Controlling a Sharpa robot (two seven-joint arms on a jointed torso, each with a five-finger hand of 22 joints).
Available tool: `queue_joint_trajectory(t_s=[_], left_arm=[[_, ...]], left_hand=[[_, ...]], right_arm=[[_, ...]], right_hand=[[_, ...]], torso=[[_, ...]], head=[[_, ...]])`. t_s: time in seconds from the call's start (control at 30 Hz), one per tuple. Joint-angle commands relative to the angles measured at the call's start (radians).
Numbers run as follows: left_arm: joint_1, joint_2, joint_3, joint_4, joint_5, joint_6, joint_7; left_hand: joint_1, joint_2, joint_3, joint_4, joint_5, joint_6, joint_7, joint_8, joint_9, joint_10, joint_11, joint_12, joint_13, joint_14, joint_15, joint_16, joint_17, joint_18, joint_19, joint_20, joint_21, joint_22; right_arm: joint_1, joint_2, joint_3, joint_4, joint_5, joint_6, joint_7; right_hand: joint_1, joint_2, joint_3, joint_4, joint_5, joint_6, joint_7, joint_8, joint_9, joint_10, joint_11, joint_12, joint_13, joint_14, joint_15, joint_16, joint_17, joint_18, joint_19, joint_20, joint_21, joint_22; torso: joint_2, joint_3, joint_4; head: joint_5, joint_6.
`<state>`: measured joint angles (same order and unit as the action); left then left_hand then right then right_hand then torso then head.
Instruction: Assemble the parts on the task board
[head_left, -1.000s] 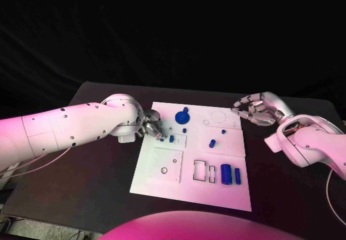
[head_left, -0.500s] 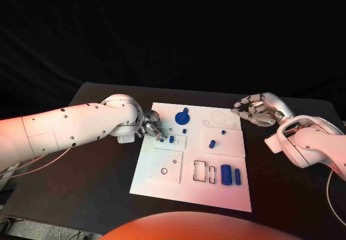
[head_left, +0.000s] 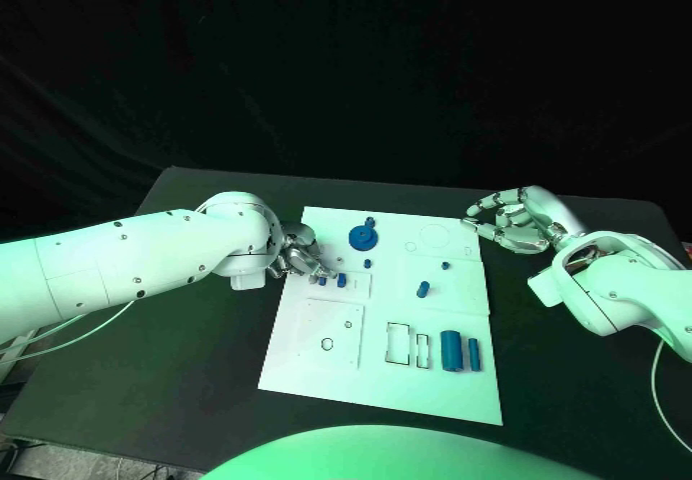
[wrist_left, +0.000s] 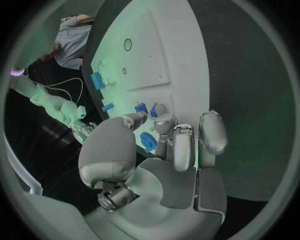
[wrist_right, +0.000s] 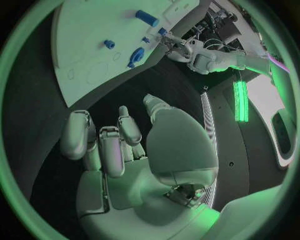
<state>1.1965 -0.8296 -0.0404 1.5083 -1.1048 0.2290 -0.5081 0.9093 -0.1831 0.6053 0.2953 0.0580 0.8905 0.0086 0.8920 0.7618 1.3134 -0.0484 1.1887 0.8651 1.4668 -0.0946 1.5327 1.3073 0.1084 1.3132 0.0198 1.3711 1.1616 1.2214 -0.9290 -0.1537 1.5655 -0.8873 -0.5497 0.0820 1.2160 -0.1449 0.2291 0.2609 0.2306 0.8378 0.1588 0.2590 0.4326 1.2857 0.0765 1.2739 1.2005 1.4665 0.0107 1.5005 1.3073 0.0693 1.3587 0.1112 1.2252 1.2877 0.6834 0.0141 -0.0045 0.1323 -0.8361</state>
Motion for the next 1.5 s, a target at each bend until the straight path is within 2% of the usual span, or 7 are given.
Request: queue_joint_trajectory(t_s=[0.03,0.4,0.53,0.63,0.87,1.17,1.5], left_arm=[[0.0,-0.003,0.004,0.008,0.013,-0.014,0.001],[0.002,-0.012,0.025,0.03,0.05,-0.118,0.029],[0.002,-0.012,0.027,0.037,0.053,-0.214,0.079],[0.002,-0.008,0.027,0.04,0.042,-0.281,0.143],[0.002,0.014,0.018,0.031,-0.018,-0.409,0.356],[-0.009,0.045,0.004,0.009,-0.146,-0.415,0.532],[-0.02,0.09,-0.002,-0.038,-0.324,-0.357,0.57]], left_hand=[[-0.008,0.003,-0.006,0.0,-0.006,-0.001,0.005,-0.003,-0.001,0.0,-0.003,0.002,-0.001,0.081,-0.007,0.002,0.168,-0.019,0.004,-0.006,0.001,-0.001],[0.051,0.001,-0.021,-0.002,-0.005,-0.05,0.02,-0.029,-0.007,-0.052,0.01,-0.041,-0.069,0.06,0.002,-0.03,0.094,-0.004,-0.047,0.0,-0.042,-0.075],[0.093,-0.025,-0.052,-0.002,-0.005,-0.139,0.071,-0.081,-0.039,-0.238,0.057,-0.182,-0.288,0.01,0.042,-0.096,-0.041,0.027,-0.16,0.031,-0.146,-0.238],[0.137,-0.023,-0.04,-0.003,-0.005,-0.18,0.092,-0.091,-0.055,-0.28,0.075,-0.18,-0.293,-0.011,0.059,-0.119,-0.086,0.037,-0.194,0.046,-0.184,-0.289],[0.274,-0.087,-0.064,-0.004,-0.005,-0.282,0.164,-0.163,-0.186,-0.483,0.15,-0.348,-0.437,-0.343,0.13,-0.511,-0.648,0.075,-0.386,0.118,-0.487,-0.587],[0.506,-0.104,-0.004,-0.055,-0.007,-0.263,0.167,-0.235,-0.32,-0.5,0.155,-0.447,-0.556,-0.351,0.131,-0.533,-0.687,0.076,-0.35,0.117,-0.537,-0.626],[0.523,-0.107,-0.052,-0.084,-0.007,-0.224,0.166,-0.307,-0.424,-0.494,0.156,-0.542,-0.657,-0.211,0.127,-0.359,-0.551,0.075,-0.285,0.107,-0.442,-0.572]], right_arm=[[-0.001,0.001,0.0,-0.001,-0.006,0.01,0.005],[-0.001,0.001,0.0,-0.003,-0.006,0.008,0.006],[-0.001,0.001,0.0,-0.003,-0.006,0.007,0.006],[-0.001,0.0,0.0,-0.002,-0.006,0.007,0.006],[-0.001,-0.001,0.0,-0.001,-0.004,0.008,0.011],[-0.001,0.001,0.0,0.0,0.001,0.013,0.018],[-0.001,0.002,0.0,0.003,0.003,0.015,0.025]], right_hand=[[0.005,0.0,-0.001,0.007,0.004,-0.005,0.002,0.005,0.002,-0.005,0.001,-0.003,-0.001,0.058,-0.008,-0.005,0.067,0.021,-0.006,-0.003,-0.006,-0.001],[0.004,0.0,-0.003,0.01,0.005,-0.005,0.002,0.006,0.002,-0.005,0.0,-0.003,-0.001,0.059,-0.008,-0.005,0.067,0.021,-0.006,-0.003,-0.006,-0.001],[0.004,0.0,-0.003,0.01,0.005,-0.005,0.002,0.006,0.002,-0.005,0.0,-0.003,-0.001,0.059,-0.008,-0.005,0.067,0.021,-0.006,-0.003,-0.006,-0.001],[0.004,0.001,-0.004,0.012,0.006,-0.006,0.002,0.007,0.002,-0.005,0.001,-0.003,-0.001,0.059,-0.008,-0.005,0.067,0.021,-0.006,-0.003,-0.006,-0.001],[0.011,0.004,-0.006,0.015,0.009,-0.006,0.001,0.009,0.002,-0.044,0.0,-0.044,-0.051,0.052,-0.008,-0.016,0.041,0.026,-0.02,-0.003,-0.029,-0.018],[0.039,0.014,-0.024,0.025,0.01,-0.016,0.001,0.016,0.001,-0.154,-0.001,-0.192,-0.219,0.037,-0.01,-0.044,-0.006,0.039,-0.054,-0.004,-0.095,-0.063],[0.05,0.02,-0.036,0.026,0.01,-0.017,-0.001,0.022,0.0,-0.209,-0.003,-0.286,-0.328,0.028,-0.012,-0.066,-0.042,0.044,-0.067,-0.006,-0.126,-0.083]], torso=[[0.0,0.0002,0.0003],[0.001,0.0006,-0.0008],[0.001,0.0011,-0.0008],[0.0,0.0016,0.0002],[0.0,0.0003,0.0005],[0.001,-0.0023,0.0005],[0.002,-0.0017,0.0011]], head=[[-0.001,0.002],[-0.005,0.01],[-0.009,0.014],[-0.014,0.018],[-0.018,0.023],[-0.024,0.025],[-0.028,0.025]])
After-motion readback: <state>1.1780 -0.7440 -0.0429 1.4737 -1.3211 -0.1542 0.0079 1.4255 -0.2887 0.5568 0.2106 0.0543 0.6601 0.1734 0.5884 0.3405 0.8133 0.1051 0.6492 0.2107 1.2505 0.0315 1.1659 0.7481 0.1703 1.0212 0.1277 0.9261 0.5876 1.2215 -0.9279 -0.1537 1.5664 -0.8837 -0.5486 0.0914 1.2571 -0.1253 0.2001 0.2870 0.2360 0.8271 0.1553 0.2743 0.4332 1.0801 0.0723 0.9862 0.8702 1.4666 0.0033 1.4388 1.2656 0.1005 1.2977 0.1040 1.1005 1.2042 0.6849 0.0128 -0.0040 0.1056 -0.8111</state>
